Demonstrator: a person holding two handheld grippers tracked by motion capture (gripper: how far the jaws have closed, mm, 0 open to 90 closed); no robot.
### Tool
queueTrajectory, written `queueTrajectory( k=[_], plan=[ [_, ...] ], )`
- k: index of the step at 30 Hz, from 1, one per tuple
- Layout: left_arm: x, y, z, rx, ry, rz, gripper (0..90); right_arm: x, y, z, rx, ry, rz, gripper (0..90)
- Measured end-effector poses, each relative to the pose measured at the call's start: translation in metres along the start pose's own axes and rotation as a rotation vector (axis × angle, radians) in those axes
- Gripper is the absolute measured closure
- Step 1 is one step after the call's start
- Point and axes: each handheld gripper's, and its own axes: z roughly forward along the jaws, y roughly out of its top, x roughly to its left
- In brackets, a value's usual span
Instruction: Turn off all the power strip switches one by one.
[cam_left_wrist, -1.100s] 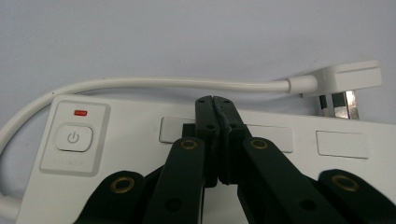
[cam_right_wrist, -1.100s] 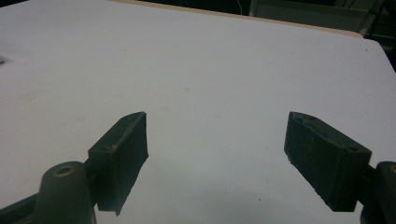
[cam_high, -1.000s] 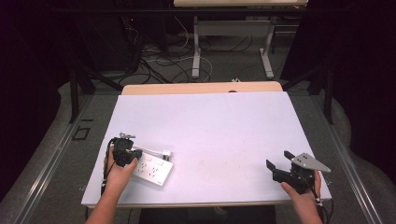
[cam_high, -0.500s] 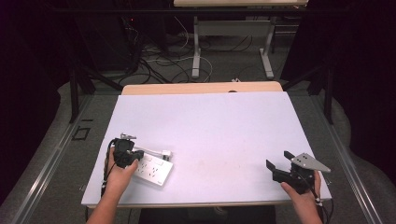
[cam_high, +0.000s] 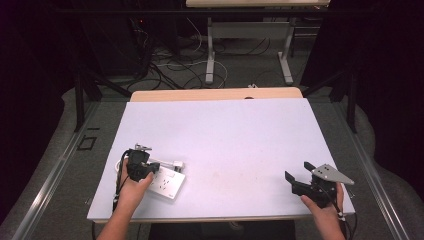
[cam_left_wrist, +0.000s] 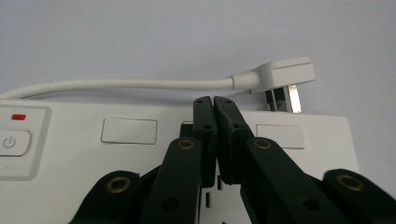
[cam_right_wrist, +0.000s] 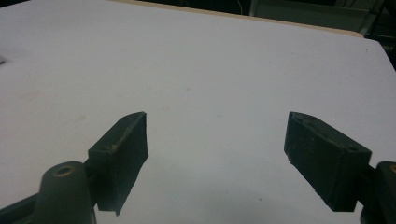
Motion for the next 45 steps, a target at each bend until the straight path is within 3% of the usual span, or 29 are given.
queueTrajectory(
  k=[13, 21, 33, 45],
  plan=[
    [-0.0037, -0.0015, 0.0029, 0.004, -0.014, 0.000, 88.0, -0.0003, -0.0002, 0.0008, -0.015, 0.005, -0.001, 20.8],
    [-0.0062, -0.0011, 0.0025, 0.008, -0.012, 0.021, 88.3, -0.0003, -0.0001, 0.0009, -0.015, 0.004, -0.001, 20.8],
    [-0.0061, -0.0032, 0.0053, 0.011, -0.035, 0.004, 90.0, 0.0007, 0.0002, 0.0003, -0.008, 0.003, 0.001, 20.8],
    [-0.0101, -0.0034, 0.0052, 0.010, -0.006, 0.023, 90.0, 0.0000, 0.0009, -0.0004, -0.007, 0.008, -0.007, 20.8]
  ],
)
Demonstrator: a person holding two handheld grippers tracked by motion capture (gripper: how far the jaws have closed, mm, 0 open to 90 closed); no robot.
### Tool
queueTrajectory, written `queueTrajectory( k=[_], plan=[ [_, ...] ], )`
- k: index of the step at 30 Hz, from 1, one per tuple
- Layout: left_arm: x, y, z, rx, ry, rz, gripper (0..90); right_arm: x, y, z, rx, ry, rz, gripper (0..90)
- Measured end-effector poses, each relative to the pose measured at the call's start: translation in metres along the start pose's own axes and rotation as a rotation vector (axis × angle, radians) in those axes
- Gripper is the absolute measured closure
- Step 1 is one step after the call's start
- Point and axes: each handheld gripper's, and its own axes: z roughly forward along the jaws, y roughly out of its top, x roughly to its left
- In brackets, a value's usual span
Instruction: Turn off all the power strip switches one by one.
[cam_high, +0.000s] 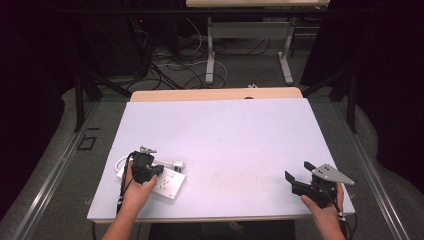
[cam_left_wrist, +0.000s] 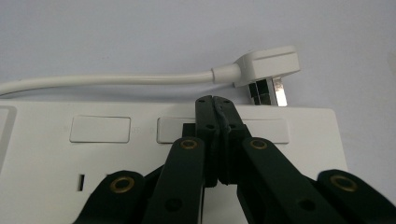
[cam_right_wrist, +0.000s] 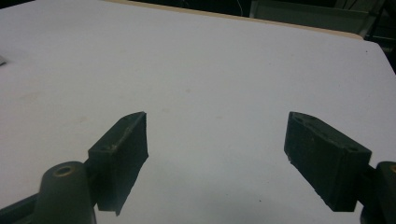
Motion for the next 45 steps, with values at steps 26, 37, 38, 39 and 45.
queueTrajectory(
  k=[26, 37, 38, 39, 45],
  plan=[
    [-0.008, -0.002, 0.000, -0.008, -0.012, -0.006, 90.0, 0.001, 0.000, 0.001, 0.002, 0.002, 0.000, 20.8],
    [-0.022, 0.001, -0.006, -0.020, -0.033, 0.038, 90.0, 0.001, -0.001, 0.002, 0.011, 0.003, 0.005, 19.9],
    [-0.023, 0.001, -0.006, -0.021, -0.034, 0.040, 90.0, 0.000, -0.001, 0.002, 0.011, 0.003, 0.004, 19.9],
    [-0.025, 0.002, -0.007, -0.022, -0.038, 0.045, 90.0, 0.001, -0.001, 0.002, 0.013, 0.003, 0.008, 19.8],
    [-0.033, 0.004, -0.006, -0.026, -0.055, 0.056, 90.0, 0.001, -0.001, 0.002, 0.019, 0.005, 0.004, 19.5]
  ],
)
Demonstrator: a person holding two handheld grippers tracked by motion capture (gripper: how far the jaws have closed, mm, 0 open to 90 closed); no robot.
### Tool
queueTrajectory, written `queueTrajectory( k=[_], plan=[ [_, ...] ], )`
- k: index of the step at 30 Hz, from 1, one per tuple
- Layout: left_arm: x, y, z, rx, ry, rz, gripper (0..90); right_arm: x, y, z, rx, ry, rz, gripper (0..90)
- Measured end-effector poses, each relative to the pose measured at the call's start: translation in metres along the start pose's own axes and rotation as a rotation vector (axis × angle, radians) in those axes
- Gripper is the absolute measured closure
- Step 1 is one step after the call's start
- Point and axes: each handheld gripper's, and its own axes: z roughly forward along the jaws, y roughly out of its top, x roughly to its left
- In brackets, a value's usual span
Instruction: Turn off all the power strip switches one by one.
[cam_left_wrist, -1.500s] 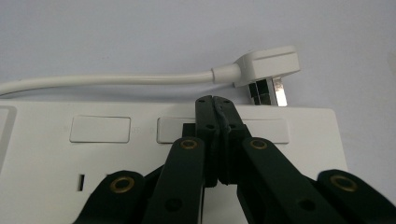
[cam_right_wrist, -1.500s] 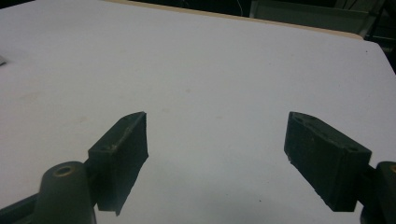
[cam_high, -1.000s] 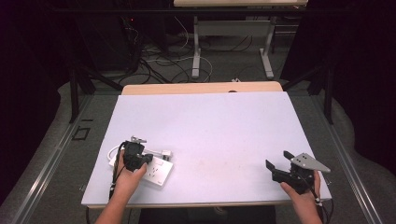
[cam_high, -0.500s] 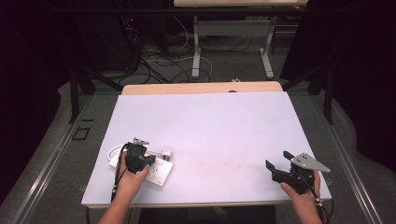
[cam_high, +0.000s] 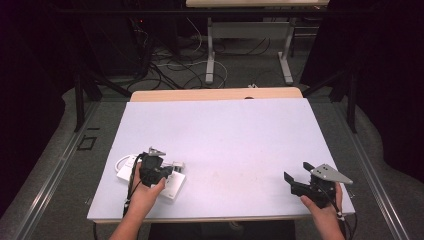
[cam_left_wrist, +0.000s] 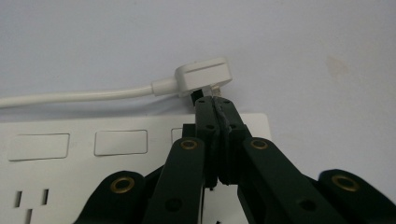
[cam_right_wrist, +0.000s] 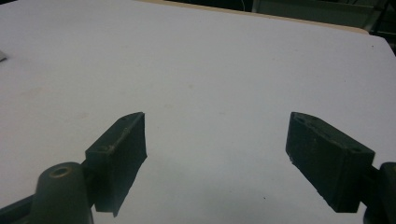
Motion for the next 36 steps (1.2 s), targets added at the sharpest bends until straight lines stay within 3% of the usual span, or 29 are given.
queueTrajectory(
  k=[17, 29, 30, 36],
  plan=[
    [-0.0036, -0.0023, 0.0097, 0.021, -0.006, -0.001, 89.8, 0.0002, -0.0001, 0.0003, -0.011, 0.001, 0.003, 19.4],
    [-0.0037, -0.0045, 0.0099, 0.007, 0.009, -0.013, 89.2, 0.0003, 0.0003, -0.0007, -0.004, -0.005, 0.005, 19.4],
    [-0.0030, -0.0043, 0.0097, 0.008, 0.011, 0.004, 89.2, 0.0004, 0.0003, -0.0008, -0.004, -0.004, 0.005, 19.4],
    [-0.0032, -0.0046, 0.0098, 0.006, 0.010, 0.002, 89.3, 0.0000, 0.0002, -0.0004, -0.011, -0.003, 0.001, 19.4]
  ],
)
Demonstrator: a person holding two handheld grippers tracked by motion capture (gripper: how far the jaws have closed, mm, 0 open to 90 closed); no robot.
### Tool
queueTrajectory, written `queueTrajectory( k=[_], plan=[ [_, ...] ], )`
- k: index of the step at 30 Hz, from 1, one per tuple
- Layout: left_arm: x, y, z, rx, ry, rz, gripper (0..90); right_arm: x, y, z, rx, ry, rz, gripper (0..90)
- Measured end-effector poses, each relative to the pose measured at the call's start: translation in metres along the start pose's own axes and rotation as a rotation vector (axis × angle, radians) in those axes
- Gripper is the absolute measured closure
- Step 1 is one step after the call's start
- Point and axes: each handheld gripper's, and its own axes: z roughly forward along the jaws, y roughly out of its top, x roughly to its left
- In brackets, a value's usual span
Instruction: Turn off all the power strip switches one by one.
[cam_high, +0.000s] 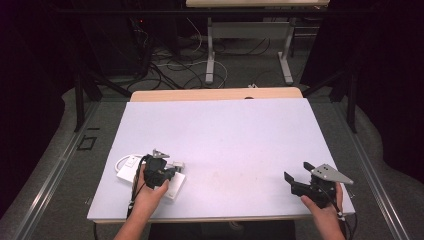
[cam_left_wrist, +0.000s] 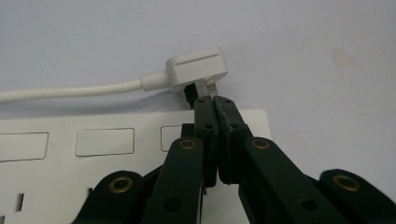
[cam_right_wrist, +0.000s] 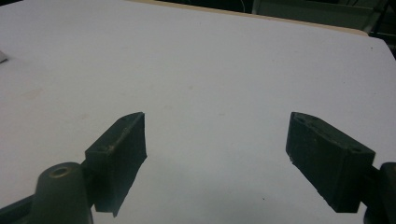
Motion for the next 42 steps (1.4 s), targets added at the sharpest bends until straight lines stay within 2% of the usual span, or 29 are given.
queueTrajectory(
  k=[9, 10, 12, 18, 19, 22, 26, 30, 31, 33, 34, 42],
  plan=[
    [0.0002, -0.0008, 0.0005, 0.003, -0.007, -0.011, 90.0, 0.0003, 0.0001, -0.0001, -0.001, 0.000, 0.002, 19.4],
    [0.0002, -0.0008, 0.0012, 0.021, -0.007, -0.010, 90.0, 0.0001, 0.0002, -0.0007, 0.006, -0.002, 0.000, 19.4],
    [0.0005, -0.0025, 0.0014, 0.009, -0.006, -0.003, 90.0, 0.0002, 0.0001, -0.0004, 0.000, 0.002, 0.001, 19.4],
    [0.0013, -0.0050, 0.0007, -0.005, -0.017, -0.030, 90.0, -0.0006, 0.0006, -0.0004, -0.004, 0.004, 0.000, 19.4],
    [0.0015, -0.0048, 0.0004, -0.001, -0.011, -0.014, 90.0, -0.0003, 0.0004, -0.0005, -0.003, 0.002, 0.004, 19.4],
    [-0.0001, -0.0040, 0.0004, 0.006, -0.003, -0.005, 90.0, -0.0001, 0.0003, -0.0010, 0.007, 0.003, -0.007, 19.5],
    [0.0003, -0.0042, 0.0003, 0.000, -0.004, -0.010, 90.0, -0.0007, 0.0006, -0.0006, -0.008, 0.002, -0.002, 19.4],
    [-0.0007, -0.0046, -0.0001, 0.002, -0.015, -0.019, 89.6, -0.0005, -0.0002, 0.0008, -0.007, -0.001, 0.001, 19.4],
    [-0.0004, -0.0043, -0.0005, 0.005, -0.012, -0.009, 89.2, -0.0003, 0.0004, -0.0004, 0.008, 0.000, 0.000, 19.4],
    [-0.0011, -0.0044, -0.0006, 0.007, -0.013, -0.008, 88.5, 0.0020, 0.0008, -0.0002, 0.006, 0.006, 0.022, 19.4],
    [-0.0015, -0.0045, -0.0009, 0.007, -0.011, -0.008, 88.3, 0.0004, 0.0011, 0.0001, -0.006, 0.006, 0.000, 19.4],
    [0.0026, -0.0022, -0.0077, -0.006, -0.007, -0.012, 82.9, -0.0009, 0.0007, -0.0005, -0.010, -0.003, -0.003, 19.4]
  ],
)
